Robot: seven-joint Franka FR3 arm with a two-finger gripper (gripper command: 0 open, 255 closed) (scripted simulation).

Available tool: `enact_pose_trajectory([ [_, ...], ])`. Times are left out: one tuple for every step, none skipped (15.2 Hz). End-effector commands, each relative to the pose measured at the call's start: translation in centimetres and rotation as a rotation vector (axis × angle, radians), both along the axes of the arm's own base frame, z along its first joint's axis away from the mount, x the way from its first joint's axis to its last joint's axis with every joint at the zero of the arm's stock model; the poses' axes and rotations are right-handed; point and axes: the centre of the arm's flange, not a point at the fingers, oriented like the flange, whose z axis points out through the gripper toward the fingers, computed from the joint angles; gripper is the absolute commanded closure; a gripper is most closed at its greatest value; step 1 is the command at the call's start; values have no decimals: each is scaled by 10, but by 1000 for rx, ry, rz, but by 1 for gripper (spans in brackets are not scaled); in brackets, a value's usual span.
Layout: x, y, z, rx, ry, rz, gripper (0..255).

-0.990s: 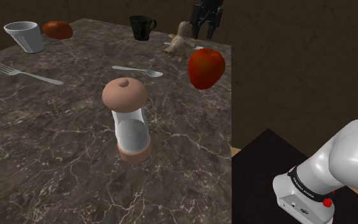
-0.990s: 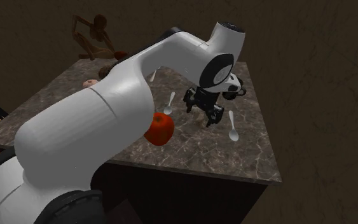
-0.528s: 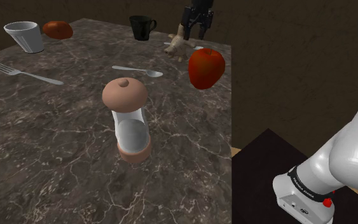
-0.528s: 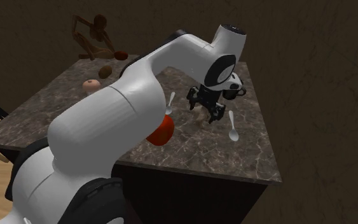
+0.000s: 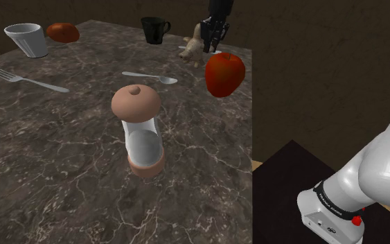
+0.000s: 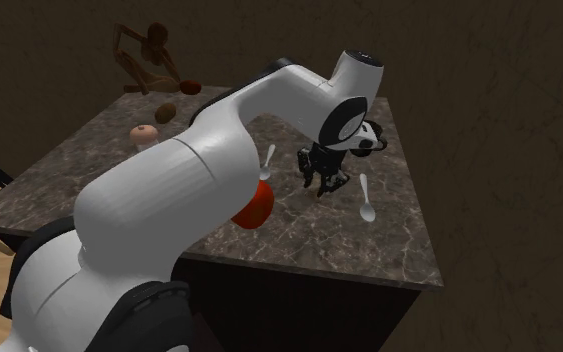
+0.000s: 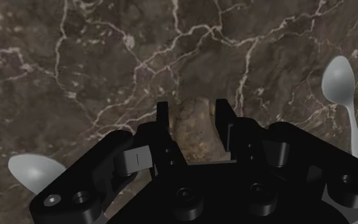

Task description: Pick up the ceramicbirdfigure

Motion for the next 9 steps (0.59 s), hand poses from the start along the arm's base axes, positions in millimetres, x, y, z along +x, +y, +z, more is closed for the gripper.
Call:
enact_pose_trajectory([
  [0, 0, 0, 0, 0, 0, 255],
  [0, 0, 0, 0, 0, 0, 255],
  [0, 0, 0, 0, 0, 0, 255],
  [0, 0, 0, 0, 0, 0, 255],
  [0, 0, 0, 0, 0, 0, 255],
  [1, 0, 0, 0, 0, 0, 255],
  [1, 0, 5, 0, 0, 0, 255],
  [1, 0, 10, 0, 0, 0, 255],
  [1, 0, 16, 0, 0, 0, 255],
])
